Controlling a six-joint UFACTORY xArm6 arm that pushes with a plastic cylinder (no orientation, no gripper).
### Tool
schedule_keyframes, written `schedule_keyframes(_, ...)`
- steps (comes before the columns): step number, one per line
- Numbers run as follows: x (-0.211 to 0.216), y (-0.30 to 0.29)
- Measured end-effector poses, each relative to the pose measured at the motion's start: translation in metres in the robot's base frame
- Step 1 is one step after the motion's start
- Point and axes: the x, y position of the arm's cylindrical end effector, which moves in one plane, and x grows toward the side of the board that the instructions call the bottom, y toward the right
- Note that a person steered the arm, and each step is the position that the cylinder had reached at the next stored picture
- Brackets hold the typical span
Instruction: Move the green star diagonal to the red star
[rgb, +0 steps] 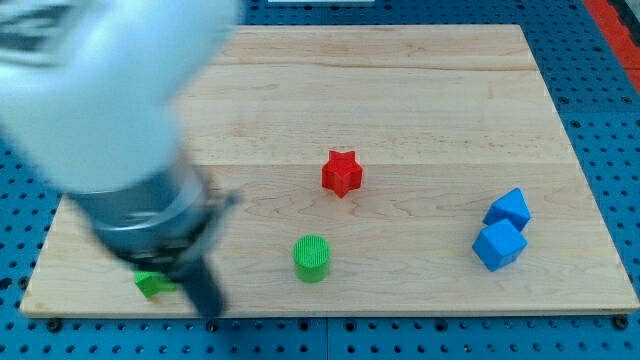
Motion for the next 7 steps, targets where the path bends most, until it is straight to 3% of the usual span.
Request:
schedule_keyframes(2,0.005,0.057)
schedule_keyframes(3,-0.017,0.115)
schedule_keyframes(4,-0.056,0.077)
schedule_keyframes(5,-0.095,-0.002)
schedule_keyframes(7,-0.176,0.044)
